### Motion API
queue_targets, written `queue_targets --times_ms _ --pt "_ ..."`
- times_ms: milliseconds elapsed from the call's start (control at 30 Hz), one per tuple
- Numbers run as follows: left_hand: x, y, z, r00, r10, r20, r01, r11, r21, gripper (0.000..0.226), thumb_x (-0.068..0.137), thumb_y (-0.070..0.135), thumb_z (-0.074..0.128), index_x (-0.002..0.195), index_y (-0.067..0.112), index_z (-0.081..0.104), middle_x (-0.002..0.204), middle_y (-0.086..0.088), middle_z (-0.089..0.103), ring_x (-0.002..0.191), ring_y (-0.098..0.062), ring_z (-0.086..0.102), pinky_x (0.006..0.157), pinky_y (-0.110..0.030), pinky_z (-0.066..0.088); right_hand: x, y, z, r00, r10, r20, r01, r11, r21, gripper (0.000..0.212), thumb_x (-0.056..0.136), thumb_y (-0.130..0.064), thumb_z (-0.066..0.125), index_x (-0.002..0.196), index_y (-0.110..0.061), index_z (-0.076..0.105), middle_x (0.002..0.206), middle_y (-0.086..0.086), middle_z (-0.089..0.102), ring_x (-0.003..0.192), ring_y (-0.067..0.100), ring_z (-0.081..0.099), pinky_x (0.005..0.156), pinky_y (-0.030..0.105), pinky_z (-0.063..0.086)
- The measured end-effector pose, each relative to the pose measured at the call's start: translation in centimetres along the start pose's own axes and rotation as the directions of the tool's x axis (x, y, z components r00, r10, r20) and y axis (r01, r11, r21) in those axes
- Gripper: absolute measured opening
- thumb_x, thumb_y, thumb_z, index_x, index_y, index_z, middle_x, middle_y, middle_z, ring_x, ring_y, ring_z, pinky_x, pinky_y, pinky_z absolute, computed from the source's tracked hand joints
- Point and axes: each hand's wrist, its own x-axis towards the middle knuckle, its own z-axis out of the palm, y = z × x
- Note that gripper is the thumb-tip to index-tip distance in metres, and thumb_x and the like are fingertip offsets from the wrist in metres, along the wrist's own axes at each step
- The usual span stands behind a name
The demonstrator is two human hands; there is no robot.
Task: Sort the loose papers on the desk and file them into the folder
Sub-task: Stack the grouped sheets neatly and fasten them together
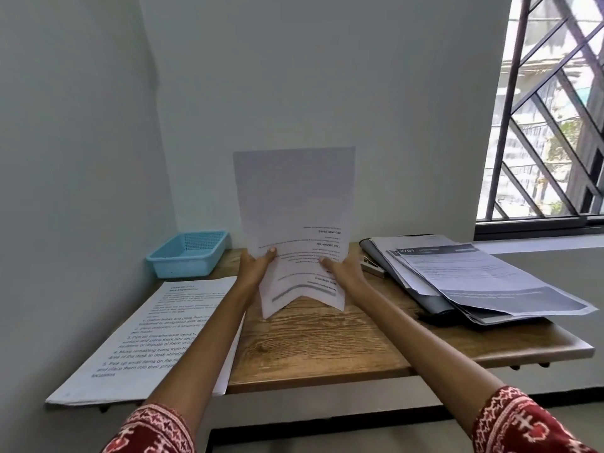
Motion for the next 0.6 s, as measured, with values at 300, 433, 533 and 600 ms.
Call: queue_targets --times_ms 300,433,533,600 --pt "0.8 -1.2 -2.1 0.973 -0.228 0.045 0.229 0.973 -0.003 0.038 0.076 0.017 0.076 0.108 0.01 0.058 0.11 -0.012 0.064 0.091 -0.023 0.062 0.079 -0.034 0.053 0.8 -0.2 0.1 0.982 0.179 0.063 -0.19 0.921 0.34 0.036 0.087 0.011 0.057 0.122 0.004 0.053 0.119 0.019 0.06 0.095 0.031 0.061 0.081 0.042 0.051" --pt "0.4 -0.4 0.0 0.955 -0.291 0.058 0.296 0.914 -0.278 0.03 0.084 0.006 0.066 0.112 0.009 0.056 0.099 -0.011 0.066 0.081 -0.02 0.062 0.069 -0.032 0.052 0.6 0.1 2.3 0.953 0.301 0.043 -0.282 0.819 0.499 0.035 0.085 0.009 0.06 0.119 0.003 0.054 0.117 0.022 0.061 0.092 0.033 0.062 0.081 0.046 0.052" --pt "-0.9 0.5 2.5 0.935 -0.335 0.119 0.354 0.844 -0.404 0.025 0.095 0.011 0.049 0.12 0.004 0.051 0.109 -0.015 0.062 0.075 -0.023 0.057 0.071 -0.036 0.049 -0.4 0.5 4.0 0.956 0.29 0.028 -0.265 0.825 0.498 0.03 0.085 0.009 0.061 0.113 -0.001 0.056 0.112 0.019 0.063 0.086 0.029 0.063 0.071 0.039 0.056" --pt "-1.3 0.8 3.5 0.933 -0.347 0.095 0.353 0.833 -0.426 0.03 0.1 0.012 0.041 0.126 0.001 0.049 0.123 -0.018 0.057 0.074 -0.025 0.056 0.08 -0.039 0.047 -0.8 0.7 4.4 0.965 0.26 0.032 -0.238 0.822 0.518 0.029 0.085 0.007 0.062 0.112 -0.001 0.057 0.104 0.015 0.065 0.08 0.023 0.064 0.066 0.034 0.056"
